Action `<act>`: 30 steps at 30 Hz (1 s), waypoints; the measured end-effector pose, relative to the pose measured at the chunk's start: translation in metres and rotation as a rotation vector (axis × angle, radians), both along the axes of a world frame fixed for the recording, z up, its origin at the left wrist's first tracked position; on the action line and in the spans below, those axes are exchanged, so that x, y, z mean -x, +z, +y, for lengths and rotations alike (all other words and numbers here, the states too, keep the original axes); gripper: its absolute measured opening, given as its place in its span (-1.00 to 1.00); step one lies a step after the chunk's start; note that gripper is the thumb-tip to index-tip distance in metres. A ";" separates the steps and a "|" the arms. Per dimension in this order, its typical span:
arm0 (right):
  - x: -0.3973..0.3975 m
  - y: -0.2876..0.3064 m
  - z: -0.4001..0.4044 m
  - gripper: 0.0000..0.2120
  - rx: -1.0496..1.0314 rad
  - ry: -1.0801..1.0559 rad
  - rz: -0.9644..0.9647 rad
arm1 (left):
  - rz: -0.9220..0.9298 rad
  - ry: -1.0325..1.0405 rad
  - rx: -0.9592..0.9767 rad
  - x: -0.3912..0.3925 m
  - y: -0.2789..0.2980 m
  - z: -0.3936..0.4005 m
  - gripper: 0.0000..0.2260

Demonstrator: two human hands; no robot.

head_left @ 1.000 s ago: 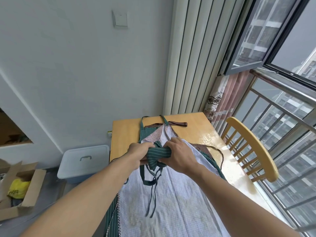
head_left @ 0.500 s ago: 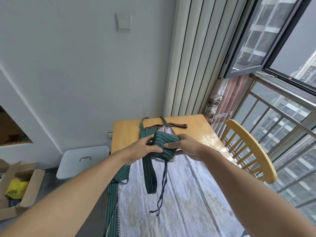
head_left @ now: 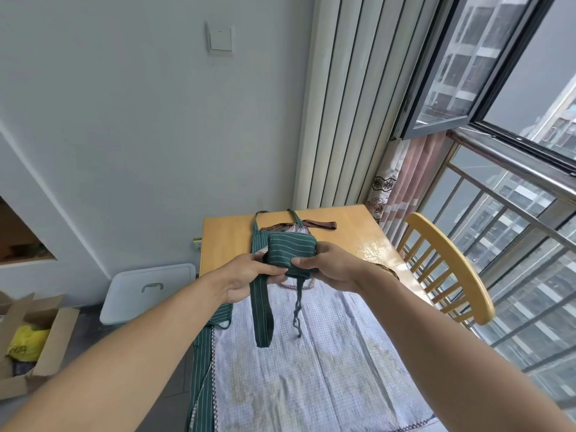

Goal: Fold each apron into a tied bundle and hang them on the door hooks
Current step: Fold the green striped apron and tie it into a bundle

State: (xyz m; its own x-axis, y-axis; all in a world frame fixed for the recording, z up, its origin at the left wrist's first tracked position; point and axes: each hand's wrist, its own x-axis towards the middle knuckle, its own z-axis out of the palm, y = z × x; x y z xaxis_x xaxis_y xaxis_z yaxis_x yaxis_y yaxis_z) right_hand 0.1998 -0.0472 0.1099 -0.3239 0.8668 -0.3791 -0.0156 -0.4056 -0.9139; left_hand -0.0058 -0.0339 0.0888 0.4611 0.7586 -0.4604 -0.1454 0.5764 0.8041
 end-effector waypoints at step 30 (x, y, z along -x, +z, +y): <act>-0.004 -0.011 -0.015 -0.61 -0.110 -0.311 0.043 | 0.352 0.006 -0.466 -0.010 0.004 -0.009 -0.67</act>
